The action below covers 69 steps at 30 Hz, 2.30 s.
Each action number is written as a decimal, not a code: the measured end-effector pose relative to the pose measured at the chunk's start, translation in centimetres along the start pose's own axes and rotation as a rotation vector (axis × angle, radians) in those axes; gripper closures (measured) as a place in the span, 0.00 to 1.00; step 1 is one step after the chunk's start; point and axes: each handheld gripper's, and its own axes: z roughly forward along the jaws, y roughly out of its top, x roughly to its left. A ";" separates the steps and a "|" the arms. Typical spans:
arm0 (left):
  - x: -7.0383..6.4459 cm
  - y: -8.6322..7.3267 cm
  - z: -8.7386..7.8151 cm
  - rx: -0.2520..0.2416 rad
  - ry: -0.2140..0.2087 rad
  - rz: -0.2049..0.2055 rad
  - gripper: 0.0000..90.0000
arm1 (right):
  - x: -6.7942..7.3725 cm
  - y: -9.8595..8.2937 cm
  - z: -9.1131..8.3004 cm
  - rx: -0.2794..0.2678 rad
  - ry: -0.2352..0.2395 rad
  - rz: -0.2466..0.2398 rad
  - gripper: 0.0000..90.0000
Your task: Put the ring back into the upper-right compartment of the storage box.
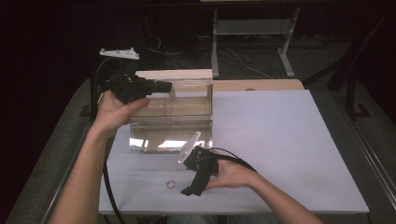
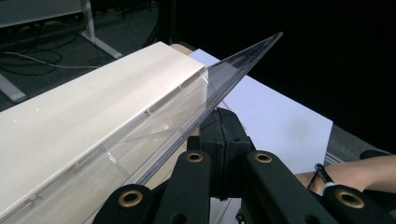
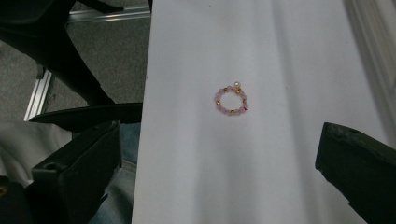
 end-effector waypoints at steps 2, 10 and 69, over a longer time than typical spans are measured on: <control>0.0 0.0 0.0 -0.003 -0.002 -0.004 0.99 | 0.0 0.1 0.4 0.005 0.000 0.001 0.01; -0.1 0.2 0.2 0.002 -0.003 0.002 0.99 | 0.1 0.5 2.0 0.033 0.025 0.004 0.01; -0.1 0.4 0.5 -0.009 -0.004 0.015 0.99 | 0.7 2.3 6.8 0.145 0.018 -0.077 0.98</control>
